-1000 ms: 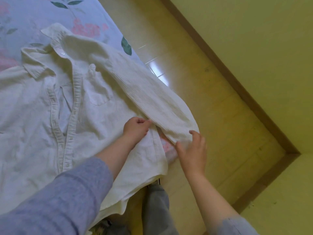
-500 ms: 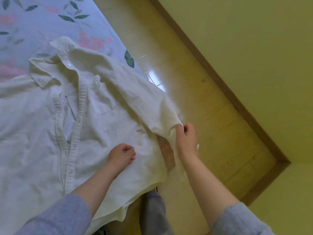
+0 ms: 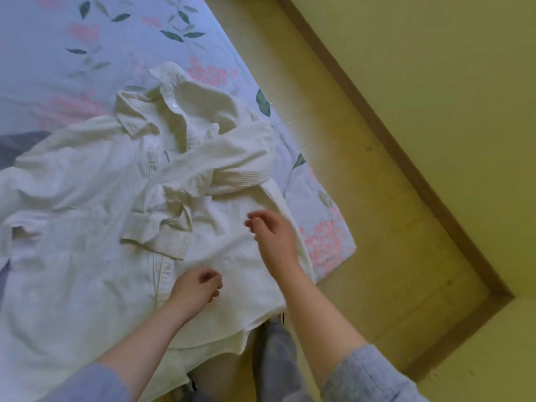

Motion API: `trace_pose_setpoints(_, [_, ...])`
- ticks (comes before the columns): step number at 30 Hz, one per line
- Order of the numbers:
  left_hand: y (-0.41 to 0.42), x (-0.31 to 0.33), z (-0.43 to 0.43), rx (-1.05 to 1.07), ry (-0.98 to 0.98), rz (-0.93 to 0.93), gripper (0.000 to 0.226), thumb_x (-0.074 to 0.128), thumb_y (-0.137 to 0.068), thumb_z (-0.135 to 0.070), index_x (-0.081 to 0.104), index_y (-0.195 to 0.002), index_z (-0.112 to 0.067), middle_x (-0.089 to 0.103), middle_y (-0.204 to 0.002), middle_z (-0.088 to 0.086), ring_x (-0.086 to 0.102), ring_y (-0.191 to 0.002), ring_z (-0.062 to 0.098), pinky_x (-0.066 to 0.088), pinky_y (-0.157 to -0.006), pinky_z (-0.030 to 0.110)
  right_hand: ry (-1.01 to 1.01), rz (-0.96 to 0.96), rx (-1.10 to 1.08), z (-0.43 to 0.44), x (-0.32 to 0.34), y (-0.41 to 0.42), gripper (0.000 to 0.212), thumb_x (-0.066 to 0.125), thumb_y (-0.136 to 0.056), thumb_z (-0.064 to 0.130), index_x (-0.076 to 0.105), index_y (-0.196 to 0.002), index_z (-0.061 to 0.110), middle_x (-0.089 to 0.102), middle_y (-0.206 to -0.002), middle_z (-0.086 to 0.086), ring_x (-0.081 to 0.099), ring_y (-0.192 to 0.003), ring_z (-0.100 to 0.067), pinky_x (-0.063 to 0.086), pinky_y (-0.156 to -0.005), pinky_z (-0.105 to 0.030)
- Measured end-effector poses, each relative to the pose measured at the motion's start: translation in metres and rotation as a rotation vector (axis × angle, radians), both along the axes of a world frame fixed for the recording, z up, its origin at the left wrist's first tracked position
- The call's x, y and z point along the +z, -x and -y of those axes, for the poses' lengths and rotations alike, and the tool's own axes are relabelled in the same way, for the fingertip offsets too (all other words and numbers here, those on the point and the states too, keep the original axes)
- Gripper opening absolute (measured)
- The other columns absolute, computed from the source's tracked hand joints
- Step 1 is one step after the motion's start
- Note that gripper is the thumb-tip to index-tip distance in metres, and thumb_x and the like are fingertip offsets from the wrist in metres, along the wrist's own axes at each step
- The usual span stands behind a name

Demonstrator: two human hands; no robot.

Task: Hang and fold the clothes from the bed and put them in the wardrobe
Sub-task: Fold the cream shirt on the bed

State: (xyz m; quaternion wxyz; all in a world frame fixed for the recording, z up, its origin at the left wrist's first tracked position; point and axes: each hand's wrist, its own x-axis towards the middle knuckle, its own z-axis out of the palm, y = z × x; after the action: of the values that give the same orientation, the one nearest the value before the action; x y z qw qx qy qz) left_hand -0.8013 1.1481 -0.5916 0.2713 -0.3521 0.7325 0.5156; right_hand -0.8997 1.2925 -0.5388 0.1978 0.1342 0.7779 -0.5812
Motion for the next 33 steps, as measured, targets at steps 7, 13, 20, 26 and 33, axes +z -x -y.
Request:
trace_pose_setpoints(7, [0.042, 0.004, -0.023, -0.114, 0.075, -0.199, 0.004, 0.064, -0.090, -0.020, 0.067, -0.088, -0.018, 0.068, -0.088, -0.001, 0.065, -0.083, 0.016, 0.053, -0.074, 0.030, -0.556, 0.161, 0.074, -0.070, -0.051, -0.039, 0.038, 0.054, -0.092, 0.023, 0.059, -0.129, 0.014, 0.061, -0.123, -0.002, 0.057, -0.112, -0.021, 0.046, -0.088, -0.031])
trace_pose_setpoints(13, [0.097, -0.005, -0.040, -0.240, 0.207, -0.282, 0.024, 0.064, -0.090, -0.024, 0.063, -0.114, -0.020, 0.059, -0.116, -0.005, 0.059, -0.093, 0.010, 0.041, -0.075, 0.017, -0.784, 0.096, 0.227, -0.075, -0.077, -0.033, 0.029, 0.061, -0.088, 0.033, 0.055, -0.111, 0.018, 0.053, -0.108, 0.001, 0.055, -0.096, -0.022, 0.045, -0.077, -0.034])
trace_pose_setpoints(20, [0.163, -0.023, -0.030, -0.555, 0.437, -0.416, 0.048, 0.067, -0.088, -0.020, 0.053, -0.133, -0.012, 0.040, -0.142, 0.006, 0.048, -0.123, 0.023, 0.036, -0.103, 0.028, -0.672, 0.094, 0.255, -0.100, -0.095, -0.019, 0.017, 0.055, -0.089, 0.021, 0.054, -0.072, 0.018, 0.058, -0.075, 0.003, 0.052, -0.066, -0.015, 0.036, -0.054, -0.027])
trace_pose_setpoints(26, [0.182, -0.039, -0.061, -0.887, 0.495, -0.378, 0.052, 0.054, -0.092, -0.010, 0.043, -0.143, -0.015, 0.019, -0.158, 0.007, 0.039, -0.134, 0.030, 0.034, -0.107, 0.035, -0.754, 0.193, 0.316, -0.094, -0.100, -0.016, 0.017, 0.061, -0.087, 0.033, 0.057, -0.086, 0.017, 0.057, -0.088, -0.001, 0.048, -0.069, -0.018, 0.034, -0.058, -0.027])
trace_pose_setpoints(33, [0.218, -0.032, -0.065, -1.065, 0.592, -0.544, 0.052, 0.054, -0.085, 0.002, 0.050, -0.135, -0.008, 0.035, -0.148, 0.012, 0.055, -0.108, 0.039, 0.046, -0.080, 0.042, -0.602, 0.155, 0.186, -0.106, -0.096, -0.014, 0.014, 0.057, -0.078, 0.018, 0.051, -0.066, 0.015, 0.055, -0.067, -0.001, 0.042, -0.056, -0.014, 0.032, -0.051, -0.029])
